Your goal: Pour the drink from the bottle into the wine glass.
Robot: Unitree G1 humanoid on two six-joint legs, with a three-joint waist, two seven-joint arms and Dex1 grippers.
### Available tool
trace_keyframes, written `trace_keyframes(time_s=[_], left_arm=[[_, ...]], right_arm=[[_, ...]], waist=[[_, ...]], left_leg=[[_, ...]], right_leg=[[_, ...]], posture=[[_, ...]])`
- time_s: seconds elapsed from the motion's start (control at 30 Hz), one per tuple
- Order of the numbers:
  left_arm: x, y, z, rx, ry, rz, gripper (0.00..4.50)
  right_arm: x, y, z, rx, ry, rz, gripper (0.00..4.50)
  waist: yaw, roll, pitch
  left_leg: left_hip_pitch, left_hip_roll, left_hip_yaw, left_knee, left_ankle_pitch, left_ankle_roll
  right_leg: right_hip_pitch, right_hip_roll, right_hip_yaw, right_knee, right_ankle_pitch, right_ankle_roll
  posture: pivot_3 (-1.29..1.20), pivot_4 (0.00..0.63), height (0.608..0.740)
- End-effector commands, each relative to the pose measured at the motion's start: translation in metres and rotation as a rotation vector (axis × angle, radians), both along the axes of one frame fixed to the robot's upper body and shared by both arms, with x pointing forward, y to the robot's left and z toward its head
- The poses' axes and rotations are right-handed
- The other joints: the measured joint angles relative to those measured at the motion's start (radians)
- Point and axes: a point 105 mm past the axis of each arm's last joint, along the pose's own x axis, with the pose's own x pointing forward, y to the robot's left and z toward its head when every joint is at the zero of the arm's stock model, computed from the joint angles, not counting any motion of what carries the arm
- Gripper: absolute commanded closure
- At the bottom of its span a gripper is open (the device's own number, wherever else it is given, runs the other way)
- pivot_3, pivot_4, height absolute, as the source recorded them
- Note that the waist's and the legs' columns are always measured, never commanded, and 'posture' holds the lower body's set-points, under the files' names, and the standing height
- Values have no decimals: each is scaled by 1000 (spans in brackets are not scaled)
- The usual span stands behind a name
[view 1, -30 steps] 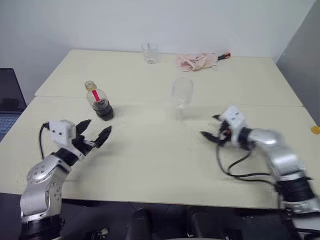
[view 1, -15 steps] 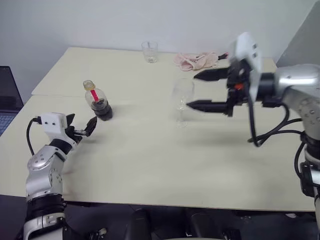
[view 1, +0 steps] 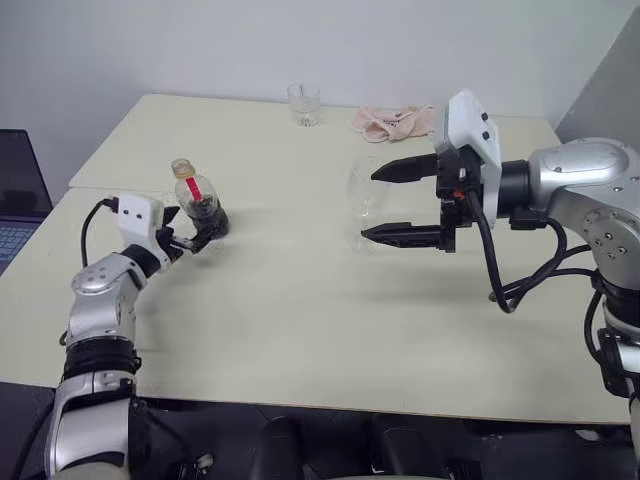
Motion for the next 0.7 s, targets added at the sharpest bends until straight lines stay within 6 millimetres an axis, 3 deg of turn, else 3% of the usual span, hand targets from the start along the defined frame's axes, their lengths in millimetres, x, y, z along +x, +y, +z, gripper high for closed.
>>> trace_keyframes(time_s=[0.03,0.3,0.57,0.7], left_arm=[[9,-1,15,30,-20,-15,0],[25,4,13,64,-14,43,0],[46,-33,9,112,-68,12,0],[52,-38,10,87,-81,51,825]], right_arm=[[-2,-1,10,2,-70,-17,18],[-1,-3,11,1,-82,-41,18],[2,-7,12,-15,-98,-73,18],[-2,-9,21,-5,-120,-95,0]], waist=[[0,0,0],[0,0,0],[3,0,0],[3,0,0]], left_leg=[[0,0,0,0,0,0],[0,-1,0,0,0,0],[-1,-2,0,1,0,0],[-1,-1,0,0,0,0]], right_leg=[[0,1,0,0,0,0],[0,1,0,0,0,0],[1,1,-1,0,0,0],[0,1,-1,0,0,0]], posture=[[0,150,740],[0,150,740],[0,150,740],[0,150,740]])
